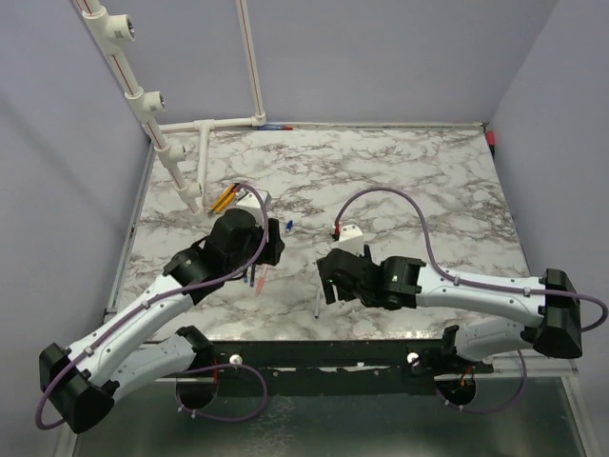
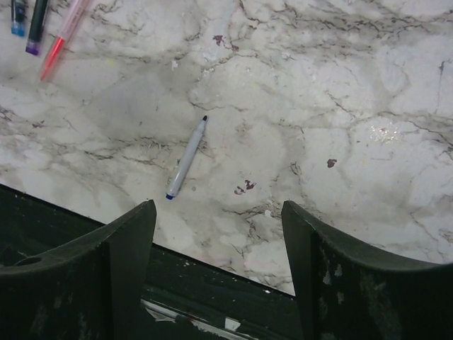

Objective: Insert the pens into the pen caps

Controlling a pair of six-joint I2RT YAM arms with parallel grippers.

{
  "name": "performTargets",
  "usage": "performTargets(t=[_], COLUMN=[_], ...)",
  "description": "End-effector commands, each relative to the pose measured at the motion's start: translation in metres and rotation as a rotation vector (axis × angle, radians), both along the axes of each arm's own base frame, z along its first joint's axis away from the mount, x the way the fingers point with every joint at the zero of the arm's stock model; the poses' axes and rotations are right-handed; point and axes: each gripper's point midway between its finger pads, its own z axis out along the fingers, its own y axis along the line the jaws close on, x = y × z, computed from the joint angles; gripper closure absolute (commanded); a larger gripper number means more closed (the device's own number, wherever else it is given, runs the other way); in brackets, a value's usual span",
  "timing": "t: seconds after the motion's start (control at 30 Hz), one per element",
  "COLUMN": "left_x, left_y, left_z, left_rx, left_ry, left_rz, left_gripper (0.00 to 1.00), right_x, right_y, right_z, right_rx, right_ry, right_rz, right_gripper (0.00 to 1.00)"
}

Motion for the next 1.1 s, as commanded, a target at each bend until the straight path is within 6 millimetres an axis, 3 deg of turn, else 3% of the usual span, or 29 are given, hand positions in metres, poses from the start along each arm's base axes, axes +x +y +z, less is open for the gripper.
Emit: performTargets(t=[0.0, 0.27, 0.47, 0.73, 1.07], left_x=[-0.023, -0.040, -0.048, -0.046, -0.048], left_y=[0.004, 0.014, 0.020, 0.020, 0.017], left_z=[0.000, 0.035, 0.049, 0.047, 0.046], left_rx=[-0.061, -0.219, -0.280, -0.268, -0.268], left_ry=[-0.012, -0.142, -0.215, -0.218, -0.213], left_rz=[-0.055, -0.058, -0.063, -0.068, -0.083], left_gripper=[0.40, 0.38, 0.37, 0.37, 0.37], right_x=[-0.006, -0.001, 0.008, 0.018, 0.021], right_y=[0.023, 0.042, 0.052, 0.050, 0.042], right_z=[-0.011, -0.050, -0.071, -0.091, -0.111], right_rx=[0.045, 0.010, -0.010, -0.025, -0.031], right_ry=[0.092, 0.197, 0.219, 0.223, 0.234], right_rz=[-0.019, -0.143, -0.247, -0.373, -0.461], right_gripper=[0.25, 0.33, 0.41, 0.54, 0.61])
